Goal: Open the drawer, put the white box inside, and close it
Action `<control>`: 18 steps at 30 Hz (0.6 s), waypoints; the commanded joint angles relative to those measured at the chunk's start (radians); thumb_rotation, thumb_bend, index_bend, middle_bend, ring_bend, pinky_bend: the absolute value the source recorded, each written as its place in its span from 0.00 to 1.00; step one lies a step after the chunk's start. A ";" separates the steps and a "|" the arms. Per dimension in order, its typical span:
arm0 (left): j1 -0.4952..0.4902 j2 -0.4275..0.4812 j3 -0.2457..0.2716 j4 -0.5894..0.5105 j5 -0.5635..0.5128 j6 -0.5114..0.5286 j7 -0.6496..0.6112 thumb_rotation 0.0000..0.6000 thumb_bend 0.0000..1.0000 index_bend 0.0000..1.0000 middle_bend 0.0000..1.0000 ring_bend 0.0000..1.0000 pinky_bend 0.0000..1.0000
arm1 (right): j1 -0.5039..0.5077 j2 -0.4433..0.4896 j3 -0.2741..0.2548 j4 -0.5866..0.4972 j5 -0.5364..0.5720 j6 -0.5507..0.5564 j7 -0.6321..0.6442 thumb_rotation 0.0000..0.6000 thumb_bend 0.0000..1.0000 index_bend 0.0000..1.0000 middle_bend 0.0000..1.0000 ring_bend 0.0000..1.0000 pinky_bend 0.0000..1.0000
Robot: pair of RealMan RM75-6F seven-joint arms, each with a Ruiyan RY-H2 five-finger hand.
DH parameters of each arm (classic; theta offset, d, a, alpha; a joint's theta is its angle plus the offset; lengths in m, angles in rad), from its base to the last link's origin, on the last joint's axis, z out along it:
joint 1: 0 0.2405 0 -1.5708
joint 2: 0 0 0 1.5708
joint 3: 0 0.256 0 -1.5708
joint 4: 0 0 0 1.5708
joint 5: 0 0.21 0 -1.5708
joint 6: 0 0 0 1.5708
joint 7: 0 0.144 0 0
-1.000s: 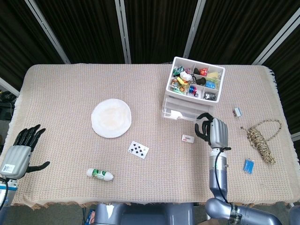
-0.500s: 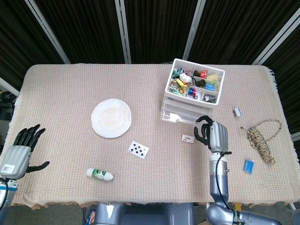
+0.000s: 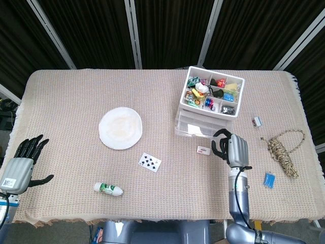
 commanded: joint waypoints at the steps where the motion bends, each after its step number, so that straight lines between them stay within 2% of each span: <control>1: 0.000 0.000 0.000 0.000 0.000 0.000 0.000 1.00 0.13 0.08 0.00 0.00 0.00 | -0.002 0.000 -0.004 -0.003 -0.001 0.000 -0.004 1.00 0.36 0.52 0.80 0.82 0.76; 5: 0.000 0.000 0.000 -0.001 -0.002 -0.001 0.000 1.00 0.13 0.08 0.00 0.00 0.00 | -0.007 0.000 -0.010 -0.010 -0.002 0.001 -0.011 1.00 0.36 0.49 0.80 0.81 0.76; 12: 0.000 0.000 -0.001 -0.001 -0.003 -0.001 0.000 1.00 0.13 0.08 0.00 0.00 0.00 | -0.018 0.018 -0.028 -0.036 -0.017 -0.006 -0.011 1.00 0.28 0.23 0.79 0.81 0.75; 18: 0.001 -0.002 -0.002 -0.001 -0.003 0.002 0.003 1.00 0.13 0.08 0.00 0.00 0.00 | -0.033 0.031 -0.045 -0.059 -0.042 0.002 -0.009 1.00 0.22 0.12 0.79 0.81 0.75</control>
